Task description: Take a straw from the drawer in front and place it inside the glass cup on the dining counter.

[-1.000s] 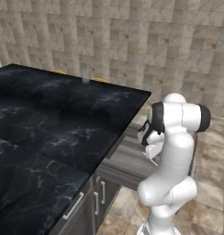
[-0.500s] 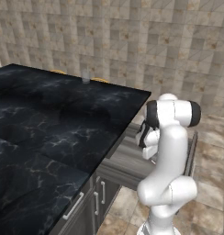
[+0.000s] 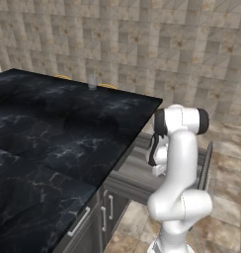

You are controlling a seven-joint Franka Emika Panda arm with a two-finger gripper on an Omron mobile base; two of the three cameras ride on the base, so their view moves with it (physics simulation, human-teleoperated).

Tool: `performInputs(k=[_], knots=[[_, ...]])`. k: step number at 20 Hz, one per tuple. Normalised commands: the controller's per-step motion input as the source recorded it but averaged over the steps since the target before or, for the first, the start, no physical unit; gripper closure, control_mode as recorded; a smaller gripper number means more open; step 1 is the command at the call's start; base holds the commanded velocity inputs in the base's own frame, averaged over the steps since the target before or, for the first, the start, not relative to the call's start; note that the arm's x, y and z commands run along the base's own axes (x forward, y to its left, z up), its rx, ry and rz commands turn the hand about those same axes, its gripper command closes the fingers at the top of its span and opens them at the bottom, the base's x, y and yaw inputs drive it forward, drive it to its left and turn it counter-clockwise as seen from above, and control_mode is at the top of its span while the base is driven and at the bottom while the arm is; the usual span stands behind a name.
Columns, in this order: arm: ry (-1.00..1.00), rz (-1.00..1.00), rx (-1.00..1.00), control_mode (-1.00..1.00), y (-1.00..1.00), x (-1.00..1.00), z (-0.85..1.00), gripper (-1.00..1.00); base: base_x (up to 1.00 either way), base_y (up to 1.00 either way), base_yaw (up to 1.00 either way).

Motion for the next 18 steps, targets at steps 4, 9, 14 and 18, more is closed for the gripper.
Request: performInputs(k=[4, 9, 14, 18], knots=[[-0.02, -0.01, 0.0, -1.0, 0.0, 0.09, -0.29, -1.0, 0.0, 0.0, 0.0], [-0.03, -0.01, 0.0, -1.0, -0.02, 0.08, -0.22, -1.0, 0.0, 0.0, 0.0], [-0.02, -0.01, 0.0, -1.0, -0.05, 0.18, -0.16, -1.0, 0.0, 0.0, 0.0], [-0.01, -0.01, 0.0, -1.0, -0.16, 0.2, -0.12, -1.0, 0.0, 0.0, 0.0]])
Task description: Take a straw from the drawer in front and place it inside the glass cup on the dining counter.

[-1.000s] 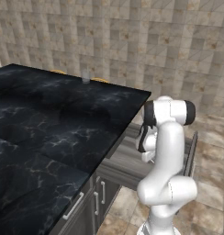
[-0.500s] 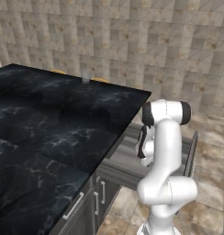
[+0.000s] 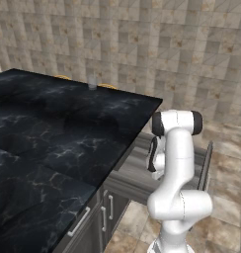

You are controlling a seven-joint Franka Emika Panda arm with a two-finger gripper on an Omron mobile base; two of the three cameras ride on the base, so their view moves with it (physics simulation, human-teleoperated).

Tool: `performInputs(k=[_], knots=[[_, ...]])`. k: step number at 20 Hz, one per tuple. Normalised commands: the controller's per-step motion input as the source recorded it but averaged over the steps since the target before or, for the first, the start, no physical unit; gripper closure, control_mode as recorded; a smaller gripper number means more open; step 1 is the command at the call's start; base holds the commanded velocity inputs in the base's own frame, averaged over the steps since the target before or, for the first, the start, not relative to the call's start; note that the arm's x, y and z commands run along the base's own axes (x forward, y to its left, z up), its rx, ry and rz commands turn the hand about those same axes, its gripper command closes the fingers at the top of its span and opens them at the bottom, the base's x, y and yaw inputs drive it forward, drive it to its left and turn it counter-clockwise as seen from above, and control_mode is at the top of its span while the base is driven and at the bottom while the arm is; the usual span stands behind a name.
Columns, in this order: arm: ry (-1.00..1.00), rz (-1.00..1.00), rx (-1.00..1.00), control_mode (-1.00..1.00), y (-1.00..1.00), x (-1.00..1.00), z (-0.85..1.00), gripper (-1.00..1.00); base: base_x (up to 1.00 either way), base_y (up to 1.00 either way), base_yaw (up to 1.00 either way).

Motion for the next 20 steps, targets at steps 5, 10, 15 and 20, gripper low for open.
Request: performInputs(k=[5, 10, 15, 20], knots=[[0.0, -0.01, 0.0, -1.0, -0.11, 0.13, -0.11, -1.0, 0.0, 0.0, 0.0], [0.0, -0.01, 0.0, -1.0, 0.0, 0.04, -0.19, -1.0, 0.0, 0.0, 0.0], [0.0, -0.01, 0.01, -1.0, -0.05, 0.0, -0.23, 1.0, 0.0, 0.0, 0.0], [0.0, -0.01, 0.04, -1.0, -0.13, 0.0, -0.33, 1.0, 0.0, 0.0, 0.0]])
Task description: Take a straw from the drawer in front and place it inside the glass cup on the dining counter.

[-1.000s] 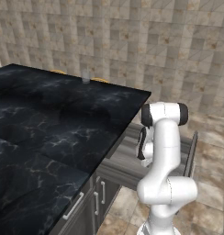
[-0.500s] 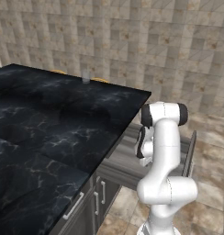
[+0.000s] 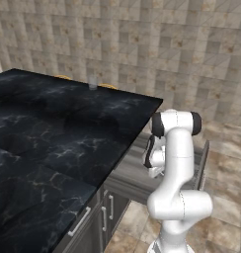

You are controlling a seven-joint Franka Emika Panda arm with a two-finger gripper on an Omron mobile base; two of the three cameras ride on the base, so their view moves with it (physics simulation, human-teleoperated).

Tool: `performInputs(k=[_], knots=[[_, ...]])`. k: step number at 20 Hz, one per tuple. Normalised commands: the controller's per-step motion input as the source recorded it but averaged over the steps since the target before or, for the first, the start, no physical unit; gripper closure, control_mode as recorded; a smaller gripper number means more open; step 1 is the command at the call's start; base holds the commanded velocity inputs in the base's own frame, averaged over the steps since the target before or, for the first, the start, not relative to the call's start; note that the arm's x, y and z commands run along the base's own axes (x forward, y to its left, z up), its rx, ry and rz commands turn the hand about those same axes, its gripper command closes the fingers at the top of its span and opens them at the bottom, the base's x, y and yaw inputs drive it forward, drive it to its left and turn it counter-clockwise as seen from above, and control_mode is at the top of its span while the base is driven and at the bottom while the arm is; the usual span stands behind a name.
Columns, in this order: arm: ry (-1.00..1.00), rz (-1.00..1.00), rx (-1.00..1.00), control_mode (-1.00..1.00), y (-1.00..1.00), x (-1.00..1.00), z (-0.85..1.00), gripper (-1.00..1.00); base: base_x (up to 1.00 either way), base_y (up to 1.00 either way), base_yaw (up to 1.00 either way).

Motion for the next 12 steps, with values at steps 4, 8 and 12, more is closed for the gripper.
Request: performInputs(k=[4, 8, 12], knots=[[0.0, 0.0, 0.03, -1.0, -0.16, 0.0, -0.51, 1.0, 0.0, 0.0, 0.0], [0.0, 0.0, 0.0, -1.0, -0.12, 0.0, -0.51, 1.0, 0.0, 0.0, 0.0], [0.0, 0.0, 0.0, -1.0, -0.1, -0.08, -0.2, 1.0, 0.0, 0.0, 0.0]])
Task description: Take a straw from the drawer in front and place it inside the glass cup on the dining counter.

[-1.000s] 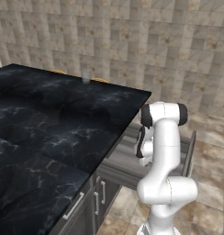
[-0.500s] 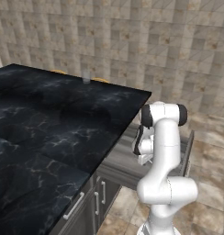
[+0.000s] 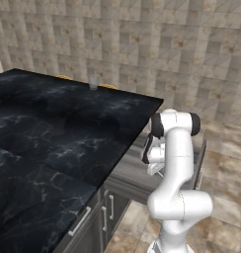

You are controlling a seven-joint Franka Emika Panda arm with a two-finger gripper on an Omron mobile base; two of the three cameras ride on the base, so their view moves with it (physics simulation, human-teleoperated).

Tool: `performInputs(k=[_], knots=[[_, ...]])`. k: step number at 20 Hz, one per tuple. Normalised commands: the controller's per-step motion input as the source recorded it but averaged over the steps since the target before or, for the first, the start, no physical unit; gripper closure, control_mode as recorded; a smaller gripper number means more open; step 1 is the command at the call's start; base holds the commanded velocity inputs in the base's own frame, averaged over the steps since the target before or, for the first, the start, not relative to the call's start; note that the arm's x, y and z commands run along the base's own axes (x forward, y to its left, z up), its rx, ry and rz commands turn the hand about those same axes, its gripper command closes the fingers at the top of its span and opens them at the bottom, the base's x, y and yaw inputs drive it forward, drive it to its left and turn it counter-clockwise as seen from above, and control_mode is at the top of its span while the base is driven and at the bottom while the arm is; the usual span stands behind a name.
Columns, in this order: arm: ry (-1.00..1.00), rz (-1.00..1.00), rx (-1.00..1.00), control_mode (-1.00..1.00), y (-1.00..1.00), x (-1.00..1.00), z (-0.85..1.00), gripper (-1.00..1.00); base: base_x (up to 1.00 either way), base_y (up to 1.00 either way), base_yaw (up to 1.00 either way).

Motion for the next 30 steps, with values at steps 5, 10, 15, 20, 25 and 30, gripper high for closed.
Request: performInputs(k=[5, 10, 15, 20, 25, 30], knots=[[0.0, 0.0, 0.0, -1.0, -0.2, -0.33, -0.05, 1.0, 0.0, 0.0, 0.0], [0.0, 0.0, 0.0, -1.0, -0.22, -0.22, 0.0, 1.0, 0.0, 0.0, 0.0], [0.0, 0.0, 0.0, -1.0, -0.11, -0.19, 0.31, 1.0, 0.0, 0.0, 0.0], [0.0, 0.0, 0.0, -1.0, -0.11, -0.2, 0.81, 1.0, 0.0, 0.0, 0.0], [0.0, -0.01, 0.0, -1.0, -0.01, -0.29, 1.0, 1.0, 0.0, 0.0, 0.0], [0.0, -0.04, 0.0, -1.0, 0.0, -0.41, 1.0, 1.0, 0.0, 0.0, 0.0]])
